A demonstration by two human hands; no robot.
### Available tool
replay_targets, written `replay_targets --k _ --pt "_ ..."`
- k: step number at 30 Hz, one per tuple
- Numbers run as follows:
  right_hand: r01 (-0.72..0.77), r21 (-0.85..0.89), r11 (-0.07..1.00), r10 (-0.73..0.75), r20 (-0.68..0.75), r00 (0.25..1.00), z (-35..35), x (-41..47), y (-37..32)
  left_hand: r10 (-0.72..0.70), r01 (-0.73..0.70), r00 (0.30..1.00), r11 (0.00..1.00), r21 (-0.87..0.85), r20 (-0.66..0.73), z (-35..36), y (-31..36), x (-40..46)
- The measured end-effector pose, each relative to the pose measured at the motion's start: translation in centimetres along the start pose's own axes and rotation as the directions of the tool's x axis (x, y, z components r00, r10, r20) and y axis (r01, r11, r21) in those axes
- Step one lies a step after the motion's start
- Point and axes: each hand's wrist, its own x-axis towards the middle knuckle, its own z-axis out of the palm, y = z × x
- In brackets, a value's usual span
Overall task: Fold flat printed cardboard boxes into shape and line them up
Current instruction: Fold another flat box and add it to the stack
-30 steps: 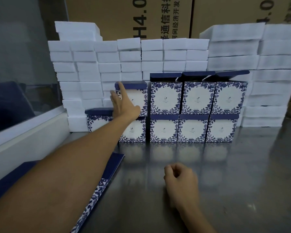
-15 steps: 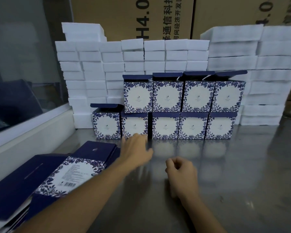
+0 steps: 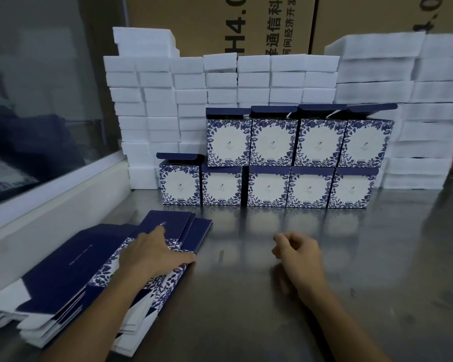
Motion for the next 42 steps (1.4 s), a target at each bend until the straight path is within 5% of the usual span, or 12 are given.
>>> replay_targets --k 9,13,27,36,38,42 --pt "-0.021 0.031 0.999 0.021 0.014 1.0 -0.2 -0.4 -0.4 0.047 -0.052 0.983 0.998 -0.02 -0.176 -0.4 -1.3 0.2" --pt "-0.032 0.076 0.997 0.032 0.001 0.999 -0.2 -0.6 -0.7 0.098 -0.08 0.972 0.993 0.089 -0.216 -0.5 -1.0 0.2" --pt "-0.046 0.109 0.993 0.045 0.013 0.999 -0.9 -0.5 -0.4 0.198 -0.187 0.953 0.98 0.069 -0.227 -1.1 -0.9 -0.4" --pt "-0.037 0.125 0.992 0.034 0.023 0.999 -0.9 -0.4 -0.2 0.2 -0.162 0.906 0.978 0.132 -0.374 0.3 0.6 -1.4" --pt "-0.023 0.121 0.992 0.02 0.025 0.999 -0.8 -0.5 -0.4 0.266 -0.185 0.855 0.958 0.217 -0.445 0.6 1.2 -2.0" --pt "0.06 0.115 0.992 -0.068 0.07 0.995 -0.3 -1.6 -1.7 0.48 -0.362 0.585 0.876 0.319 -0.654 -0.1 3.2 -3.8"
